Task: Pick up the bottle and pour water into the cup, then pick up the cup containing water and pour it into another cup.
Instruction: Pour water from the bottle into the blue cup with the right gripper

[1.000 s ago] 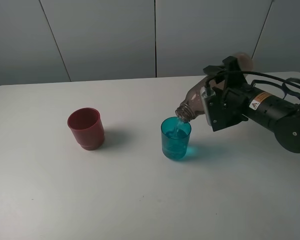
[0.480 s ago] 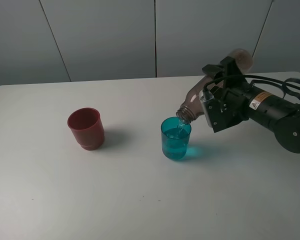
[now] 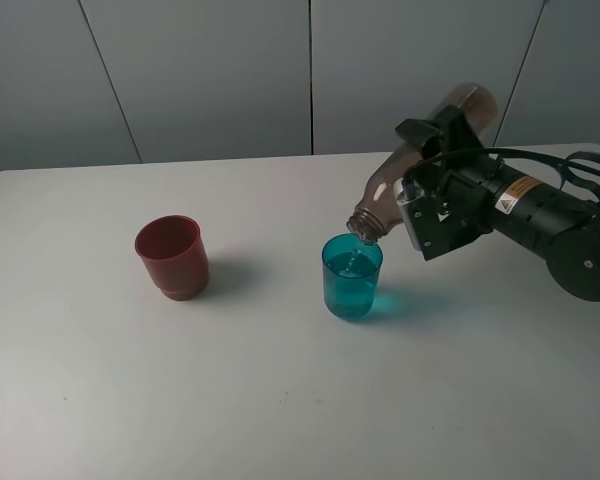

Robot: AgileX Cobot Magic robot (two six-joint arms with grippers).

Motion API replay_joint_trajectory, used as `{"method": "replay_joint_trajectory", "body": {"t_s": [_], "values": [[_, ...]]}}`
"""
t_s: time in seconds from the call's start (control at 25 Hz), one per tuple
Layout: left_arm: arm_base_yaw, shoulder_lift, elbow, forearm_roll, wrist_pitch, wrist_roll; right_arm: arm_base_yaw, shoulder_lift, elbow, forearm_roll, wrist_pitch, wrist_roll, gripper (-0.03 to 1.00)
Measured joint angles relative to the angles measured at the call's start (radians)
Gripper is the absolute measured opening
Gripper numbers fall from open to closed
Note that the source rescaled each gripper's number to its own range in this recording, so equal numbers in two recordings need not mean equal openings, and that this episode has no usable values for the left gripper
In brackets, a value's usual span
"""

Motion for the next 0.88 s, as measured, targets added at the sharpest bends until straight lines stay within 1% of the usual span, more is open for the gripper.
{"method": "replay_joint_trajectory", "body": {"t_s": [0.36, 0.72, 0.88], "values": [[0.000, 0.000, 0.000, 0.000, 0.000, 0.007, 0.000, -0.002, -0.011, -0.035, -0.004, -0.012, 0.00], [0.000, 0.000, 0.000, 0.000, 0.000, 0.007, 0.000, -0.002, -0.011, -0.036, -0.004, -0.014, 0.00], [0.000, 0.000, 0.000, 0.000, 0.000, 0.007, 0.000, -0.002, -0.011, -0.044, -0.004, 0.002, 0.00]]}}
